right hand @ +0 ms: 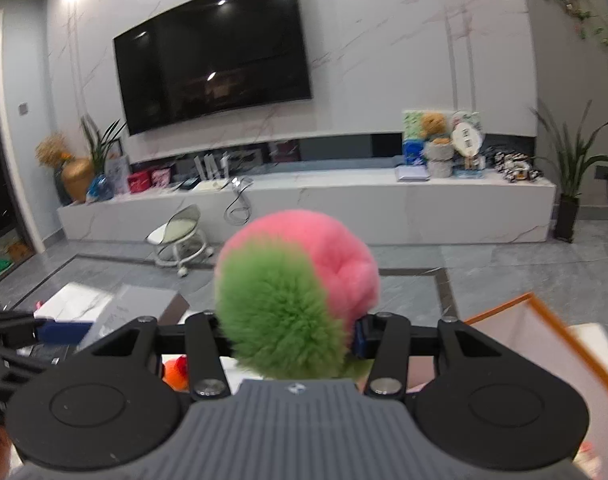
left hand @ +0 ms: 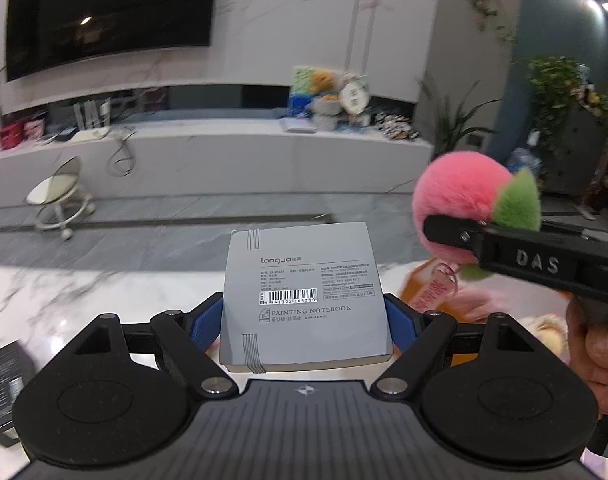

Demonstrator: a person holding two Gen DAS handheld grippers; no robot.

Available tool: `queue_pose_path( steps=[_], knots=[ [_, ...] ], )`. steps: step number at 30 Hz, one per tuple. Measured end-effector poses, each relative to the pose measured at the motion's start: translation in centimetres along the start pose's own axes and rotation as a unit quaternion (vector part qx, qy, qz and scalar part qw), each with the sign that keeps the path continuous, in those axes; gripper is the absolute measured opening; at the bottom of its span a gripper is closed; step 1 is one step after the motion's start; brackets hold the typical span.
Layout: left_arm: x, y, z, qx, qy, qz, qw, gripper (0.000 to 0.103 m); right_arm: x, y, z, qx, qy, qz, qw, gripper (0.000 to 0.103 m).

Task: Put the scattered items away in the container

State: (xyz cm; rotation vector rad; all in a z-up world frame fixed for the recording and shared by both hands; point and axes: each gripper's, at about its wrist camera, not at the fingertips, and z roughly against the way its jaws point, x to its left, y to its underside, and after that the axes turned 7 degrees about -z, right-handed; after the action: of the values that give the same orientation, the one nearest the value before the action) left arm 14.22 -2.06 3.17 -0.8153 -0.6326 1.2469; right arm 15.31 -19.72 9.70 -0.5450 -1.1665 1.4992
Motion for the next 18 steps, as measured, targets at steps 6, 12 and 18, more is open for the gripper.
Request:
queue_pose_path(
  steps=[6, 12, 18],
  knots=[
    [-5.1, -1.2, -1.2, -0.016, 0.042, -0.023, 0.9987, 0.096, -4.0, -2.1, 2.7, -0.022, 0.023, -0.017, 0.999, 0.05],
    [-8.4, -2.4, -2.6, -0.026, 0.063, -0.043, 0.9967, 0.096, -7.6, -3.5, 5.0, -0.035, 0.042, -0.03, 0.998, 0.05],
    [-11.4, -3.5, -3.4, -0.03, 0.075, -0.063, 0.9947, 0.096, -10.8, -4.4, 7.0, -0.049, 0.057, -0.057, 0.996, 0.05]
  ],
)
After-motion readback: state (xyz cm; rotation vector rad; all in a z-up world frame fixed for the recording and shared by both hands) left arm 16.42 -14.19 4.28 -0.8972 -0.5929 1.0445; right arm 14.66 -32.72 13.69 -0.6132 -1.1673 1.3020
